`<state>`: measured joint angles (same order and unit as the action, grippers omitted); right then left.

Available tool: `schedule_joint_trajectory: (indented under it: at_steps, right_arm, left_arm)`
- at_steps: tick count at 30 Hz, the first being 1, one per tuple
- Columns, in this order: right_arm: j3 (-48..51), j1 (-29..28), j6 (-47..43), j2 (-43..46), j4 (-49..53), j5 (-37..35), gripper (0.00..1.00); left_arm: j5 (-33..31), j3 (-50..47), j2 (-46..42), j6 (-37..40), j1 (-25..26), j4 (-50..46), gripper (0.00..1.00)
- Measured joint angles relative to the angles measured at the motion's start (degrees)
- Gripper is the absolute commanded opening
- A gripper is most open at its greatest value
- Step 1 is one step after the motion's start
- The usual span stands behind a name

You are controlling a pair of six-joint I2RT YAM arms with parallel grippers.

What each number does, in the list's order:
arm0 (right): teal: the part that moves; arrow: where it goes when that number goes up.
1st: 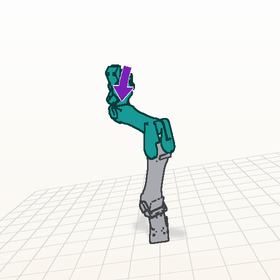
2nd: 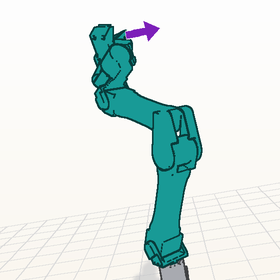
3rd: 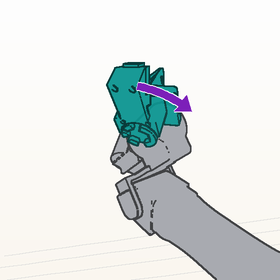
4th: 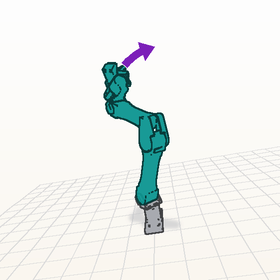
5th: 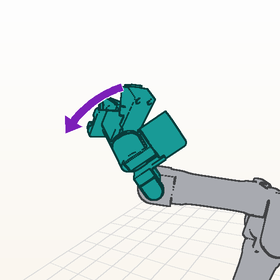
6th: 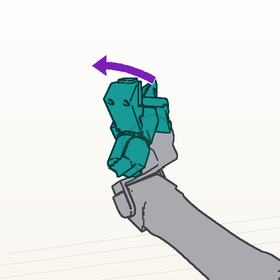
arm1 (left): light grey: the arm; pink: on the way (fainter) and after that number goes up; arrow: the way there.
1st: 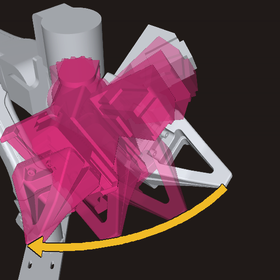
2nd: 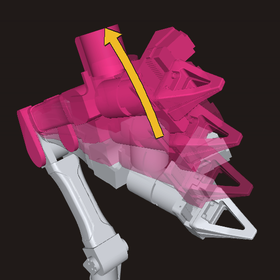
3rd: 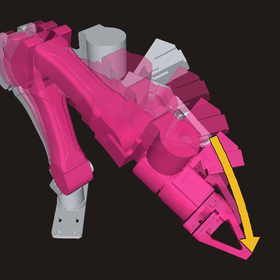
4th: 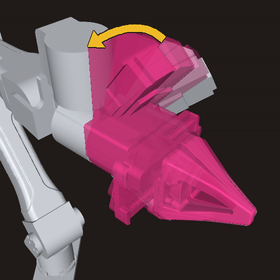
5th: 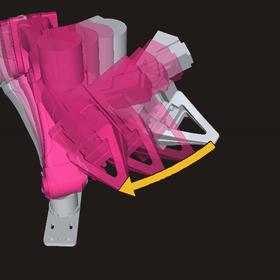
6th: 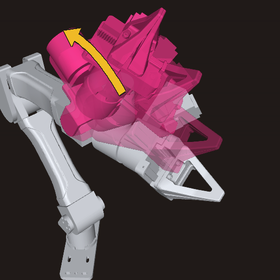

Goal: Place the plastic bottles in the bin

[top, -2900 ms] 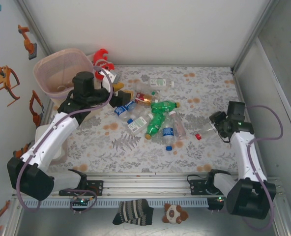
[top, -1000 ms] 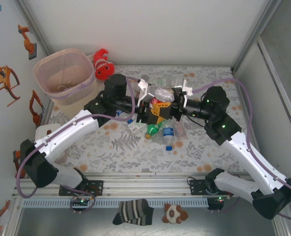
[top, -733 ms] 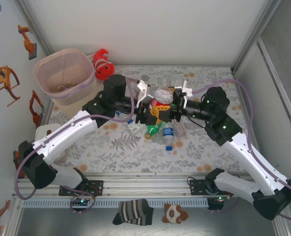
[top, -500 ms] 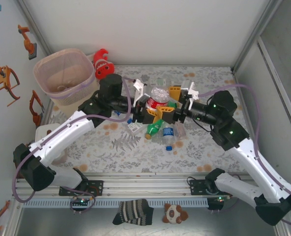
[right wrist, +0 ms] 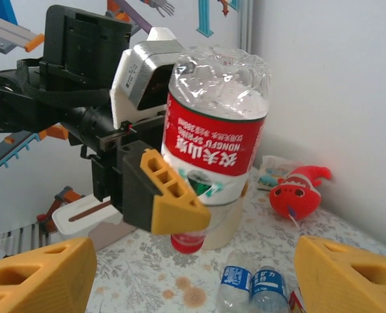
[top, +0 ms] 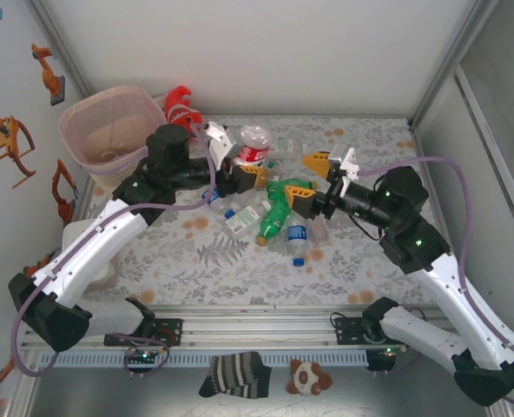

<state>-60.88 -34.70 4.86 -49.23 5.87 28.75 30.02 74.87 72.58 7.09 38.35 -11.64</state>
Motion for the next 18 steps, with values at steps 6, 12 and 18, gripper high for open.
schedule_joint_trajectory:
  at_steps: [6, 12, 18]
  right_arm:
    - [0.00, 0.00, 0.00, -0.15, 0.55, -1.25, 0.78]
    - [0.00, 0.00, 0.00, -0.20, 0.98, -1.44, 0.78]
    - [0.00, 0.00, 0.02, -0.20, 1.16, -1.46, 0.77]
  left_arm:
    - [-12.63, 1.18, -1.44, -0.63, -3.04, -3.67, 0.43]
    - [-22.69, 5.05, -2.47, -3.19, -9.35, -6.27, 0.35]
    - [-28.85, 7.10, -2.71, -7.17, -16.96, -7.39, 0.30]
